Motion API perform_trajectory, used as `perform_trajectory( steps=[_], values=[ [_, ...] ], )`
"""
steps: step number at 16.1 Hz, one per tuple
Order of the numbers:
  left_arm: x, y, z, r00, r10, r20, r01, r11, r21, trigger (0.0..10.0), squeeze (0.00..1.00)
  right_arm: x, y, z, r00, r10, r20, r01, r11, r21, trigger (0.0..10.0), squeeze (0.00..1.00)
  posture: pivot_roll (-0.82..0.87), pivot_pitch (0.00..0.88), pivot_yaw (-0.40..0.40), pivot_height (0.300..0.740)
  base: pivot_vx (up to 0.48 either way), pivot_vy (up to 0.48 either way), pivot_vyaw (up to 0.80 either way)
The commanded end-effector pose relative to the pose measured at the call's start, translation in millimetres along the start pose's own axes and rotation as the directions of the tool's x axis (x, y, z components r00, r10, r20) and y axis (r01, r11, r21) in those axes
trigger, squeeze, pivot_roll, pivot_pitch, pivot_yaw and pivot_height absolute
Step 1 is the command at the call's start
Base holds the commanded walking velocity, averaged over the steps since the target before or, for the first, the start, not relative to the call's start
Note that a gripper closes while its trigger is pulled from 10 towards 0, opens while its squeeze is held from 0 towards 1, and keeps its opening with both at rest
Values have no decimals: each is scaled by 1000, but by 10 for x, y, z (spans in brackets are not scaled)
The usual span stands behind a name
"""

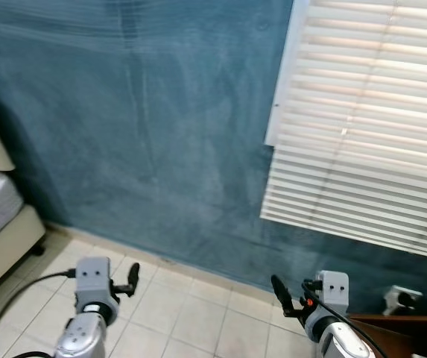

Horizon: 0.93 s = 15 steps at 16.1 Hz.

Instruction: Clean up the room

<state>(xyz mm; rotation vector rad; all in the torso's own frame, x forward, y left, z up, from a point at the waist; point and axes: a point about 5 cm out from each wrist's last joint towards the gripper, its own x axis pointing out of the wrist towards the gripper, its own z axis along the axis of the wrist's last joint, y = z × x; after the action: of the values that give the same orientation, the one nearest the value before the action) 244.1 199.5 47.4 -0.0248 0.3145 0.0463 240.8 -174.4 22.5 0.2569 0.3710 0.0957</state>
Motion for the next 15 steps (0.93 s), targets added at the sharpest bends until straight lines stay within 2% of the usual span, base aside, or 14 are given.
perform_trajectory(
  steps=[1,5,6,8,9,10,12,15],
  values=[
    [47,-62,78,999,-35,34,35,999,6,10000,0,5,-1,89,999,11,42,-11,1000,12,10000,0,32,0,-37,740,0,0,0],
    [47,-62,78,999,-35,34,35,999,6,10000,0,5,-1,89,999,11,42,-11,1000,12,10000,0,32,0,-37,740,0,0,0],
    [116,-95,148,995,-65,82,68,997,-32,10000,0,-29,-66,77,998,-25,64,25,1000,4,10000,0,9,0,-33,740,0,0,0],
    [201,-277,257,983,-134,130,130,991,32,10000,0,-35,-153,92,992,-83,90,82,997,6,10000,0,0,0,-30,740,0,0,0],
    [235,-371,309,973,-185,139,171,979,106,10000,0,-17,-177,123,989,-106,104,106,994,-1,10000,0,-9,0,-20,740,0,0,0],
    [250,-372,321,970,-197,142,182,977,113,10000,0,-10,-191,141,987,-118,113,119,993,-2,10000,0,-13,0,-11,740,0,0,0],
    [275,-277,269,979,-168,116,162,985,61,10000,0,-5,-186,114,986,-126,110,128,992,-6,10000,0,-18,0,2,740,0,0,0],
    [238,-262,215,981,-149,128,142,988,57,10000,0,-3,-55,130,989,-47,142,50,999,-15,10000,0,-19,0,4,740,0,0,200]
  ],
)
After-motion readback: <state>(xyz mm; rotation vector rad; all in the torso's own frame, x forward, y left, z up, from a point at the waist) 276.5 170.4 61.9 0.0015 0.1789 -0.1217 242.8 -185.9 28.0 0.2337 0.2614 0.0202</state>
